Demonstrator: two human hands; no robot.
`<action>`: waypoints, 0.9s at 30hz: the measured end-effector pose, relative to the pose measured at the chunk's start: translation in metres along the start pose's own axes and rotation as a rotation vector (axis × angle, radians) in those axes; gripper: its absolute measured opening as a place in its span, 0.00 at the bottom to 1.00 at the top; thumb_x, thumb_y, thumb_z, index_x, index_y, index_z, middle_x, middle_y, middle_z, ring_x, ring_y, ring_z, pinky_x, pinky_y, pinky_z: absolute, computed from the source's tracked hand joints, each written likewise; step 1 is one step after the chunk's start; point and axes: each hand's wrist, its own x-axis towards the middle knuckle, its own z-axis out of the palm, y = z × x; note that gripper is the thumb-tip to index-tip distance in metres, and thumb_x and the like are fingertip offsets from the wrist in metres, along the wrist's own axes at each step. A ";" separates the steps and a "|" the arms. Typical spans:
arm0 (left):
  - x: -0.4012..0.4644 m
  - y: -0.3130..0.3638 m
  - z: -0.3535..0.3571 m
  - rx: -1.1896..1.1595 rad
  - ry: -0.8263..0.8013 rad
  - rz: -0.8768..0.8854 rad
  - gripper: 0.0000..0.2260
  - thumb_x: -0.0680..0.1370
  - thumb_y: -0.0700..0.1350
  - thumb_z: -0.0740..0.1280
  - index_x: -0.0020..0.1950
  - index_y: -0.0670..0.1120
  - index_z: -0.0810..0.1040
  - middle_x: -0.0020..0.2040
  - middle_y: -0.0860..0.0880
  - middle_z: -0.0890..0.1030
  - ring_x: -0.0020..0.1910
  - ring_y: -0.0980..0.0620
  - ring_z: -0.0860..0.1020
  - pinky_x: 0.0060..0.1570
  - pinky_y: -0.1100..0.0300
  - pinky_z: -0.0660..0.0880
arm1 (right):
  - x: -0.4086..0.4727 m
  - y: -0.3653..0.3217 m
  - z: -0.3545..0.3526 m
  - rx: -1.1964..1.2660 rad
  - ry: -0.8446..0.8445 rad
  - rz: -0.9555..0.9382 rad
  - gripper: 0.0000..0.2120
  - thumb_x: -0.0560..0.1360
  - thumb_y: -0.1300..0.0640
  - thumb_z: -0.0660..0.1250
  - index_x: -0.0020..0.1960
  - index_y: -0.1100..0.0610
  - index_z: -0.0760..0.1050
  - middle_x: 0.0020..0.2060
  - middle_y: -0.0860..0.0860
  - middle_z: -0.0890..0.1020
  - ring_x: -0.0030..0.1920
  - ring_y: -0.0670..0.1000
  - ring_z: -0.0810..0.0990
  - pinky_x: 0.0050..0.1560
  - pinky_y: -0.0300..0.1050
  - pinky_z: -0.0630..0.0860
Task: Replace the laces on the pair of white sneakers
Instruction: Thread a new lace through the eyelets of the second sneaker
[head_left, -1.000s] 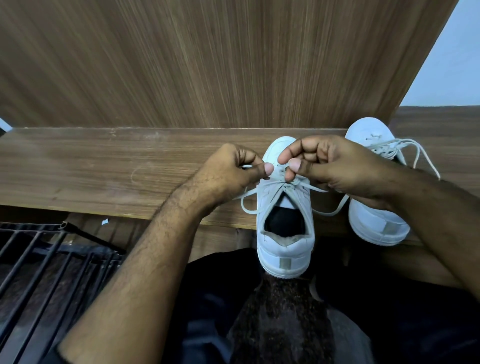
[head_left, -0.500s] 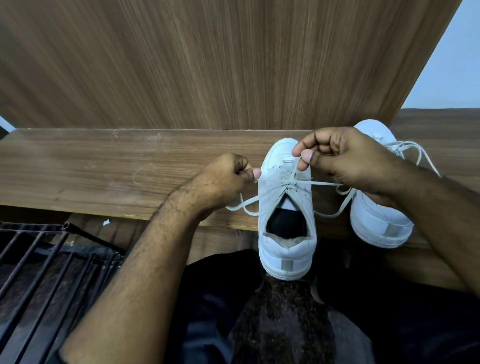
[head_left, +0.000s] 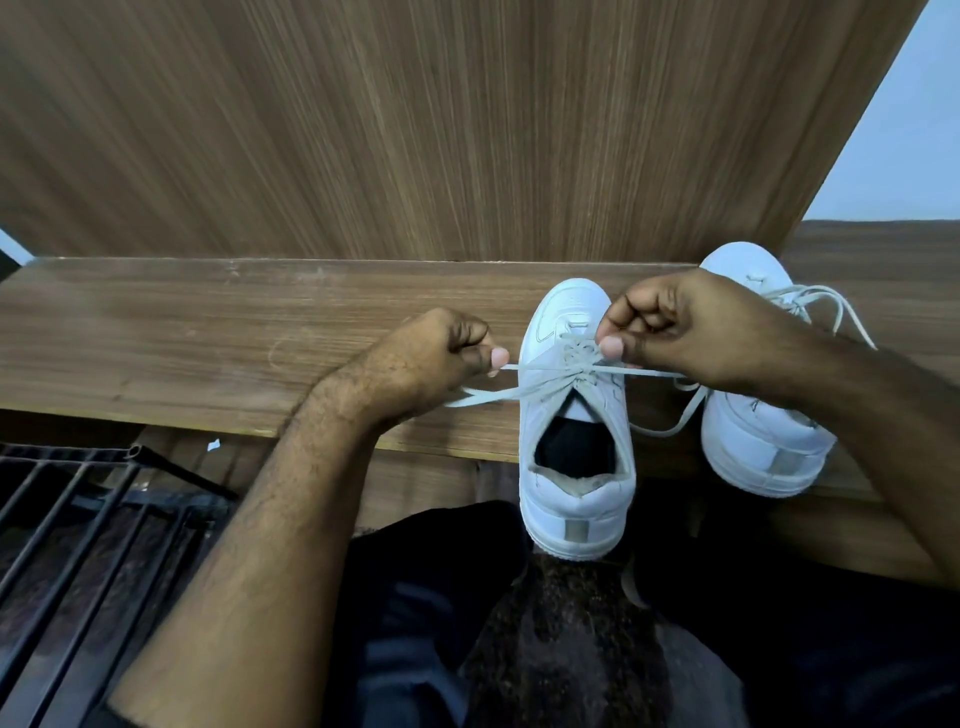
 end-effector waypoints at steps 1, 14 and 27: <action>0.000 -0.001 -0.001 0.001 -0.011 -0.002 0.13 0.80 0.52 0.69 0.41 0.43 0.80 0.33 0.54 0.72 0.32 0.57 0.68 0.39 0.59 0.67 | 0.000 0.000 0.000 0.006 -0.043 0.003 0.05 0.73 0.50 0.75 0.46 0.50 0.83 0.38 0.56 0.85 0.43 0.65 0.81 0.43 0.52 0.76; 0.001 0.019 0.007 0.452 0.224 -0.046 0.07 0.78 0.51 0.68 0.42 0.51 0.79 0.40 0.54 0.80 0.48 0.49 0.78 0.52 0.52 0.72 | -0.009 0.004 -0.004 -0.117 0.037 0.116 0.04 0.74 0.54 0.75 0.47 0.49 0.82 0.37 0.48 0.84 0.35 0.41 0.79 0.42 0.46 0.78; -0.023 0.086 0.062 0.448 0.143 0.069 0.14 0.80 0.59 0.64 0.47 0.49 0.78 0.47 0.49 0.79 0.47 0.47 0.78 0.40 0.56 0.68 | -0.085 0.011 -0.027 -0.556 0.138 0.475 0.15 0.73 0.41 0.71 0.50 0.52 0.79 0.47 0.49 0.81 0.51 0.55 0.79 0.47 0.46 0.73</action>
